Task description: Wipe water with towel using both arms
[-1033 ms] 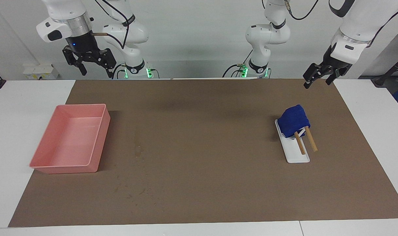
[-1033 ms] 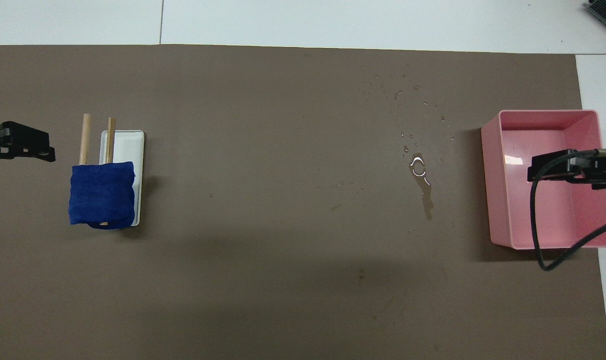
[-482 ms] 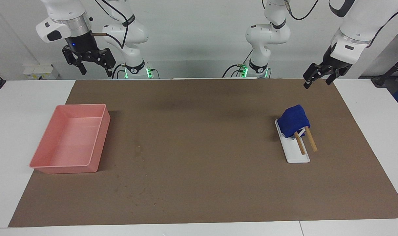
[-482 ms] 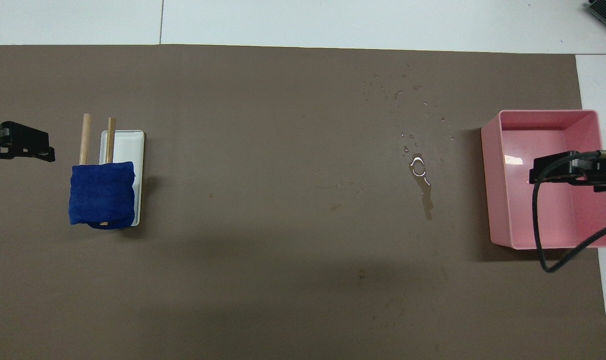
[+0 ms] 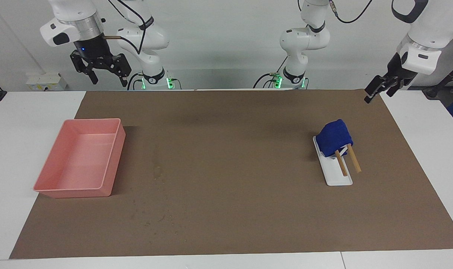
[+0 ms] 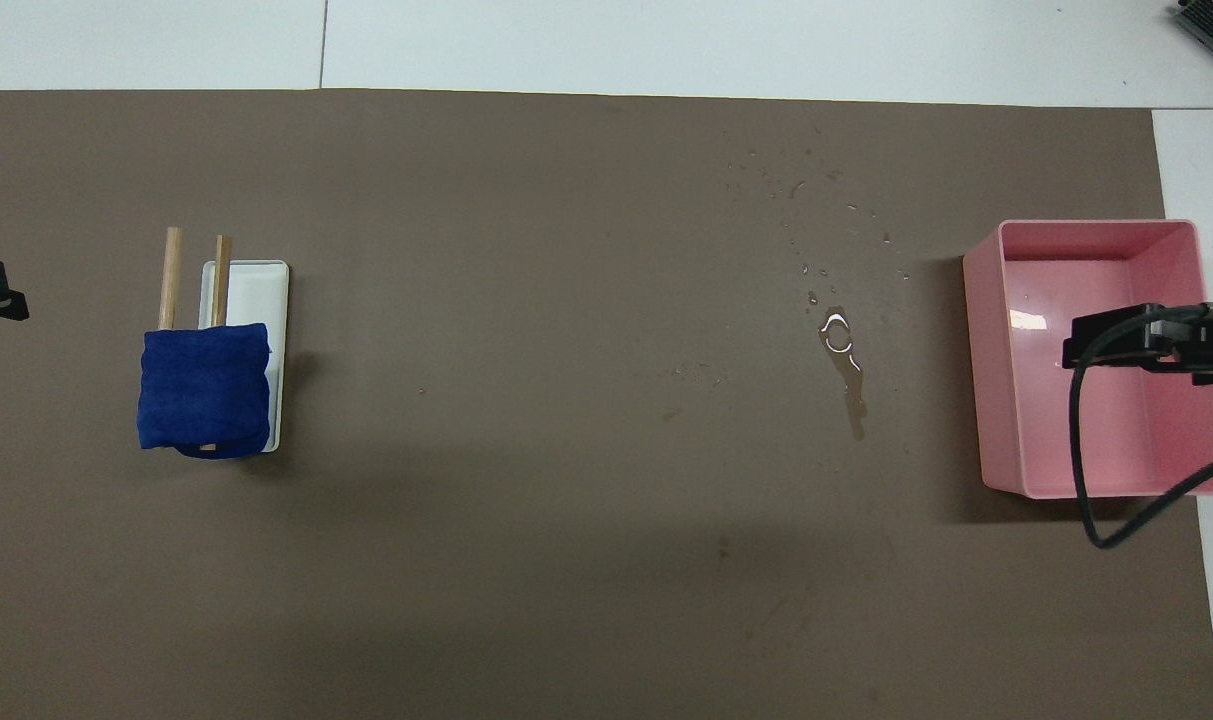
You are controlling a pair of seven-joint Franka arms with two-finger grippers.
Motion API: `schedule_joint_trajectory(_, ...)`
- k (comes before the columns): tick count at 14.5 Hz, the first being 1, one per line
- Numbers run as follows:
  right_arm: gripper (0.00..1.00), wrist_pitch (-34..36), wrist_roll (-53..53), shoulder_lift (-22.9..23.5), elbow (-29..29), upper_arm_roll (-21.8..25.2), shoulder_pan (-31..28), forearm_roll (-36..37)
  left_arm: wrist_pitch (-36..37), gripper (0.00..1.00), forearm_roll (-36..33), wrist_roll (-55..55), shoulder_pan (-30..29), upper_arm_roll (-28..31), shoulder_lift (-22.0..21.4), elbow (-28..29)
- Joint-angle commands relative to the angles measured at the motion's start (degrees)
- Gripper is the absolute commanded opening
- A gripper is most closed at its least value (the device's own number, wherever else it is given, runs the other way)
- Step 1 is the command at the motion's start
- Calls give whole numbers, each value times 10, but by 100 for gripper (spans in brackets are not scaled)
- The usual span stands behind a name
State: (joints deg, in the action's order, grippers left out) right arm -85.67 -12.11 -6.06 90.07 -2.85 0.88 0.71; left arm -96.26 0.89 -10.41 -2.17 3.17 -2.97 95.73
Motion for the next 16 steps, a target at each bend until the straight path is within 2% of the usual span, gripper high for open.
schedule_joint_trajectory(1,100,9,8,-7,2,-1,-5,2,-117,100,-4,-6,-2,-2,-81,165)
schedule_joint_trajectory(4,100,9,8,-7,2,-1,-5,2,-140,100,-4,-2,-21,-3,-75,179)
schedule_joint_trajectory(6,100,9,8,-7,2,-1,-5,2,-182,100,-4,-9,-21,-4,-70,214)
schedule_joint_trajectory(8,100,9,8,-7,2,-1,-5,2,-211,100,-3,-66,-21,-4,-69,242)
schedule_joint_trajectory(10,100,9,10,-7,2,-1,-5,2,-211,100,-3,-133,-12,-5,-65,249)
schedule_joint_trajectory(13,100,9,8,-7,2,-1,-5,2,-244,100,-4,-124,21,-5,-52,282)
schedule_joint_trajectory(16,100,9,8,-7,2,-1,-5,2,-251,100,-4,-106,37,-5,-32,290)
